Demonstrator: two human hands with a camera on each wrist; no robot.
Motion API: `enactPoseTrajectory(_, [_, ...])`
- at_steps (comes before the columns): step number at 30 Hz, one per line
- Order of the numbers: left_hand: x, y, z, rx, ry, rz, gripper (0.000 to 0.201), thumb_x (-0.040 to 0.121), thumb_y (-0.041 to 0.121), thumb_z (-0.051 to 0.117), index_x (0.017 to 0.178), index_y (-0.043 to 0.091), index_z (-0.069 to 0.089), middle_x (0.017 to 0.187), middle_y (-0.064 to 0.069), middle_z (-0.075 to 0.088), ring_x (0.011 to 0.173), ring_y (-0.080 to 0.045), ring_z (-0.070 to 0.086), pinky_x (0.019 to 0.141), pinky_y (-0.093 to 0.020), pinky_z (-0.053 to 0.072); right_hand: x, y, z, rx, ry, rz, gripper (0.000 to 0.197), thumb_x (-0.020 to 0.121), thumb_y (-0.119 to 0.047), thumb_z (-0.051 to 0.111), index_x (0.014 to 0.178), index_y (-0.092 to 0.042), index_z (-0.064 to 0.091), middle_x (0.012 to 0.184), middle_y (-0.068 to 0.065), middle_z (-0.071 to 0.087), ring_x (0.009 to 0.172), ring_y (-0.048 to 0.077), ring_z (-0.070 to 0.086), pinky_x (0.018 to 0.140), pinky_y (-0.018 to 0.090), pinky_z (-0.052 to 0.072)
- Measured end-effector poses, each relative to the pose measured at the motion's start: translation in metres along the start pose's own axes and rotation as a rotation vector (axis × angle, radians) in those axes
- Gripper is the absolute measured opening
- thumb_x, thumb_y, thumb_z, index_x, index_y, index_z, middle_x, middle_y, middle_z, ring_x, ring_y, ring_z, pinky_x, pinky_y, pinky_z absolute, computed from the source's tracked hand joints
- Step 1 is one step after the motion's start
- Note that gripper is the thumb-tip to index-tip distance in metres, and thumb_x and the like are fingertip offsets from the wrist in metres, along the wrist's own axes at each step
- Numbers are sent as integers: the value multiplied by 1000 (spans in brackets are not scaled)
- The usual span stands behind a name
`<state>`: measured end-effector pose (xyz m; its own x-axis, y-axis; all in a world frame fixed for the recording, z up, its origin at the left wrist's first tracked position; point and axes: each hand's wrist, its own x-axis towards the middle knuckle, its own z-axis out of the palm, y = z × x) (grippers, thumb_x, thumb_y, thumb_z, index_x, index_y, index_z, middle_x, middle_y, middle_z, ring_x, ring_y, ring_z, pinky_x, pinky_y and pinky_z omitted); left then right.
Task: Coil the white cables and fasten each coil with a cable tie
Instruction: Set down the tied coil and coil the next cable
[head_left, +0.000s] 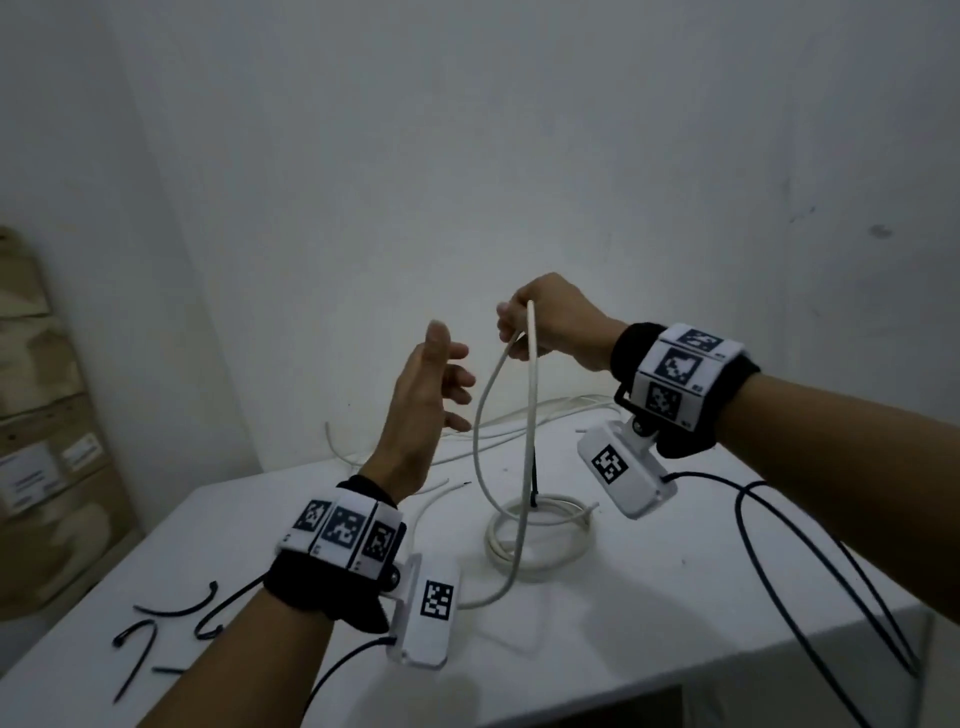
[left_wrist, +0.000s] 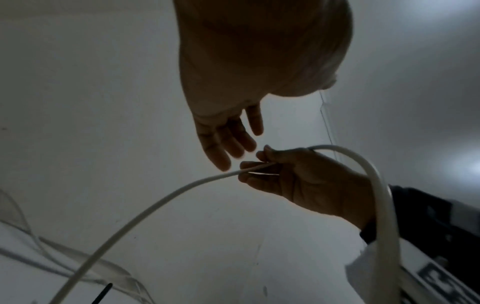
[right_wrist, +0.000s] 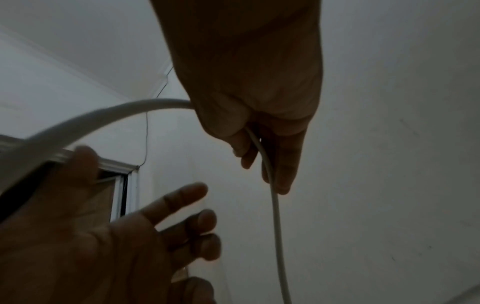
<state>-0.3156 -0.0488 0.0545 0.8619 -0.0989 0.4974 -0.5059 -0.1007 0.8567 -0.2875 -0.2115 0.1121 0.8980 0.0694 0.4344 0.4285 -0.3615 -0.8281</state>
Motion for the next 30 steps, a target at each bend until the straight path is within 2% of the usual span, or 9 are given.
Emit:
enactPoseTrajectory(3, [-13,4,6,35,-211,55,59,73,65,55,109,18,56,92,-8,65,74,-17,63,61,-31,53,-4,-7,10,-204,17,-10,25,94,-10,52,72,-2,61,89,23,67,73,30,66,72,40,58])
enactPoseTrajectory(6, [-25,8,17,42,-263,98,33,87,36,66,102,8,59,65,-5,63,50,-19,58,48,-31,50,-6,-16,16,-286,-9,-16,20,93,-6,49,82,4,62,94,24,68,79,35,67,67,37,57])
enactPoseTrajectory(10, [-25,18,11,-239,5,155,41,91,44,46,72,9,53,38,5,32,29,-10,25,33,-17,22,-2,-14,12,-479,24,-30,23,91,-16,52,84,1,65,80,13,69,72,30,65,58,35,52])
enactPoseTrajectory(13, [-17,24,-8,-347,156,155,44,100,39,40,66,13,49,38,6,29,28,-10,24,33,-16,17,-6,8,5,-740,47,25,20,88,-28,54,79,-12,60,64,0,54,64,23,53,50,24,35])
enactPoseTrajectory(16, [-7,27,-31,-404,284,156,46,102,36,37,62,15,48,37,5,28,28,-11,22,34,-16,14,-8,46,-1,-821,-25,140,18,88,-30,53,81,-14,58,70,1,54,68,23,52,52,24,33])
enactPoseTrajectory(19, [2,28,-52,-431,411,162,46,102,35,37,61,16,46,36,4,28,29,-13,21,37,-19,12,-12,80,-16,-699,-119,259,24,92,-27,53,80,-12,67,72,2,57,74,22,54,58,26,37])
enactPoseTrajectory(22, [9,22,-70,-413,477,147,44,101,35,36,64,15,48,37,4,29,30,-14,22,37,-20,13,-19,99,-33,-510,-122,361,39,97,-36,47,70,-10,60,67,3,60,62,18,54,56,24,37])
enactPoseTrajectory(27, [10,-8,-57,-122,386,84,27,96,14,37,88,15,63,42,5,41,35,-10,31,34,-18,27,-27,94,-33,84,-20,388,42,92,-44,53,67,-19,32,55,-1,26,42,11,23,37,17,22])
enactPoseTrajectory(30, [7,-30,-33,-114,343,-77,27,89,2,34,85,11,59,48,1,40,37,-10,32,35,-20,31,-28,86,-20,561,-89,446,44,89,-56,49,73,-19,33,57,-3,24,48,11,22,44,22,22])
